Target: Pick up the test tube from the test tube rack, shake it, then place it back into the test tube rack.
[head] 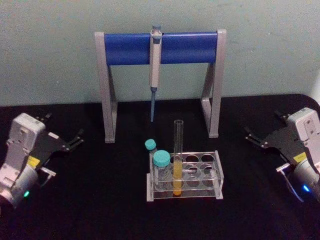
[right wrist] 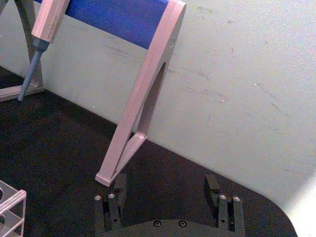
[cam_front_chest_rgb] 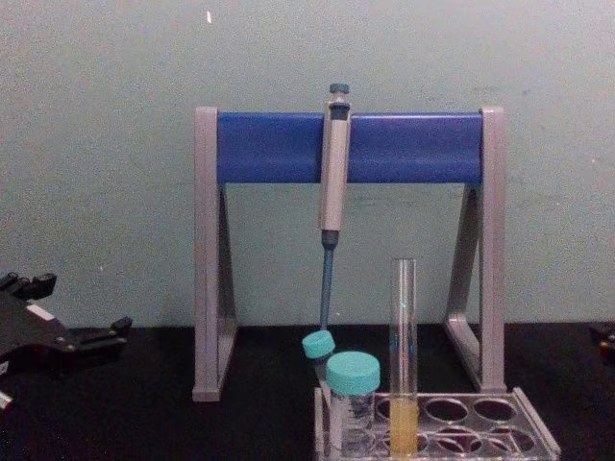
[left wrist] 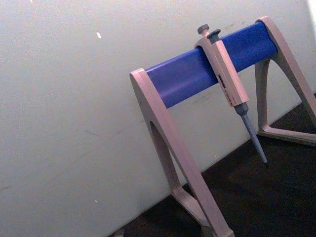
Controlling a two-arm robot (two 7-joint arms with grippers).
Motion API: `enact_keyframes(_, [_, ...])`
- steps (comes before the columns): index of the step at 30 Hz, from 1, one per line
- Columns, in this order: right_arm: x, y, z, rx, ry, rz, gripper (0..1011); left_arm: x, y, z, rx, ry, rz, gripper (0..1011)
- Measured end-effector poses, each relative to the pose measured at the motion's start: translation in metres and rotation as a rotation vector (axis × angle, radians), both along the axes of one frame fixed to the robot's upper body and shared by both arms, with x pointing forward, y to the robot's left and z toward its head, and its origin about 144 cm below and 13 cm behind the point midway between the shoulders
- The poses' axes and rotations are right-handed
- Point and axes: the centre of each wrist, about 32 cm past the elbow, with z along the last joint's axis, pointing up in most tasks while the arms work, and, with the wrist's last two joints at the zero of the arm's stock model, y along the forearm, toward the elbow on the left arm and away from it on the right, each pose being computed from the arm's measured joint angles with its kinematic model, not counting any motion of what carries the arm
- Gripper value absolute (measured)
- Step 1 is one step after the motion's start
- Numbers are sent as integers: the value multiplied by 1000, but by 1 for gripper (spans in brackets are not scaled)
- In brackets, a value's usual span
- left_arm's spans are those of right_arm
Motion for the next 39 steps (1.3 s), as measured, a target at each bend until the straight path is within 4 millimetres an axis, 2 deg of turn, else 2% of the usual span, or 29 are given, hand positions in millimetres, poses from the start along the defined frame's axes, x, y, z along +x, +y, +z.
enact_keyframes(39, [0, 0, 0, 0, 0, 0, 1000, 0, 0, 0, 0, 0, 0, 1001])
